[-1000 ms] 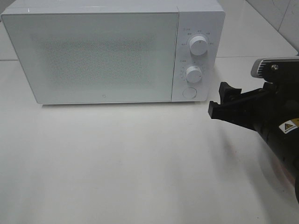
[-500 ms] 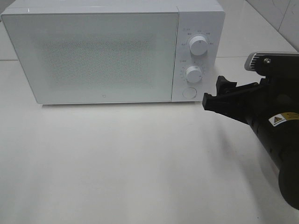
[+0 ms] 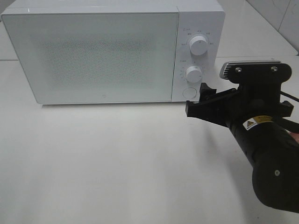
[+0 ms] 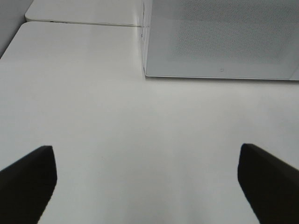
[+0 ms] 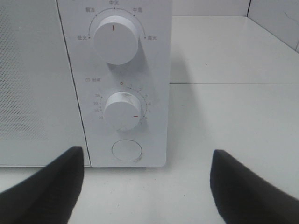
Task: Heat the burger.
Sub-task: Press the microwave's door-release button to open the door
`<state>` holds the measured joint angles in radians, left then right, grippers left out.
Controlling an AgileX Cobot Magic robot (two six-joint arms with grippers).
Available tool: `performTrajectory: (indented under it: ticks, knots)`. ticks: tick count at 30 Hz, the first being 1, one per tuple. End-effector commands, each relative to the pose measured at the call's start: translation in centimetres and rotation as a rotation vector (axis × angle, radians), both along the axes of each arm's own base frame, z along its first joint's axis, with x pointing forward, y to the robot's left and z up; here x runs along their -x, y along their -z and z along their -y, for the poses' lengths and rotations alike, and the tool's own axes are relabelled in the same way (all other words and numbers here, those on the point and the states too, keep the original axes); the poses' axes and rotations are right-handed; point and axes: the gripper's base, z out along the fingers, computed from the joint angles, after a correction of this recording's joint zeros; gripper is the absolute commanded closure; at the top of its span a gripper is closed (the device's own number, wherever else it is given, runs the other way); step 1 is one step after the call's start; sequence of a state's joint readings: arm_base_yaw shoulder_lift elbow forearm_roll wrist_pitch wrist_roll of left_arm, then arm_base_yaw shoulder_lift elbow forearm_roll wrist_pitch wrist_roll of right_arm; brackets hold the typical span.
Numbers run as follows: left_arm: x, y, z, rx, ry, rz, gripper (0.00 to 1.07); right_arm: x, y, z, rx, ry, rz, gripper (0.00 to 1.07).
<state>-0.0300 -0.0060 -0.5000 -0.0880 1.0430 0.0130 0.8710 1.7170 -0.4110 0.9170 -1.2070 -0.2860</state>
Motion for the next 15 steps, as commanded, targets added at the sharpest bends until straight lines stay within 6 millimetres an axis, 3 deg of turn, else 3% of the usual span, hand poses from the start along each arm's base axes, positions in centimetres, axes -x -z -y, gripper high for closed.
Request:
performTrajectory:
  ticks: [1,11,15]
  knots:
    - [0.22,0.0,-0.02,-0.001,-0.002,0.024,0.09,-0.88,-0.13,-0.36,-0.007,-0.004,0.033,0.37]
    - [0.22,0.0,-0.02,-0.001,-0.002,0.024,0.09,-1.77,0.36,-0.64,-0.022,0.002,0.004,0.37]
    - [0.22,0.0,-0.02,-0.001,-0.002,0.024,0.09,-1.75,0.45,-0.67,-0.165,0.034,-0.013,0.38]
